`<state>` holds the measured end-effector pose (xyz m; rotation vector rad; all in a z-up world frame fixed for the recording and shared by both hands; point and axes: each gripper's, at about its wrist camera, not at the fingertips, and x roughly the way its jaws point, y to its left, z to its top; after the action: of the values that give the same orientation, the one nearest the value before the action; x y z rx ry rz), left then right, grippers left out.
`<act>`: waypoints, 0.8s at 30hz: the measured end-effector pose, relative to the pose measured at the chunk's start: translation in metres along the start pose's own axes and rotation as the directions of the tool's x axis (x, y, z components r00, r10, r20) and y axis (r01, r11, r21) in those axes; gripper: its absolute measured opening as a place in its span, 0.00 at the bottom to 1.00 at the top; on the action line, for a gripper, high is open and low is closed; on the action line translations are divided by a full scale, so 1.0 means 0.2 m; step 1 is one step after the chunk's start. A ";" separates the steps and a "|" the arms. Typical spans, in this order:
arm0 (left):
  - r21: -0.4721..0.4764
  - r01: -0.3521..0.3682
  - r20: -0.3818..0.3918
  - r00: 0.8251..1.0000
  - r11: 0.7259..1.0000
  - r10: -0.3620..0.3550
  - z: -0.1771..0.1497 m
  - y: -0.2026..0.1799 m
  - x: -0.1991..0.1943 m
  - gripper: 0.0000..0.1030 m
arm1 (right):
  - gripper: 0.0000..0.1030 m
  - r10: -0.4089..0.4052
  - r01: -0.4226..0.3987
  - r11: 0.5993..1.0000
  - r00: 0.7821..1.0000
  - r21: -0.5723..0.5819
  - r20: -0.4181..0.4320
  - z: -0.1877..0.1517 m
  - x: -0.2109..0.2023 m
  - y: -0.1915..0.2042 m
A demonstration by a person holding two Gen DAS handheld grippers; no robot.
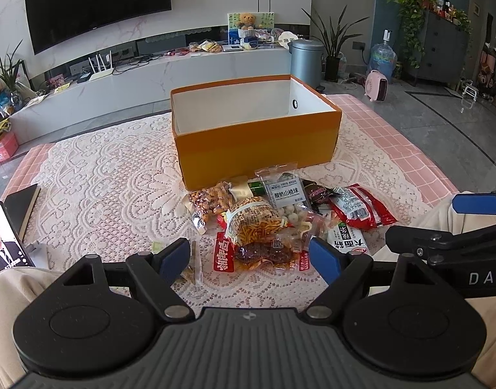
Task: Organize snacks
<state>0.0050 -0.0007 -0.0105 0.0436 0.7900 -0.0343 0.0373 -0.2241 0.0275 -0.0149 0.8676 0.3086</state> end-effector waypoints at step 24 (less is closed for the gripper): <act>-0.004 -0.011 0.000 1.000 1.000 0.011 0.00 0.01 0.00 0.94 | 0.96 -0.006 0.006 1.000 1.000 0.000 -0.006 -0.01 0.01 -0.01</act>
<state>0.0049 0.0011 -0.0103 0.0442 0.7897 -0.0223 0.0379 -0.2258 0.0251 -0.0184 0.8738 0.3027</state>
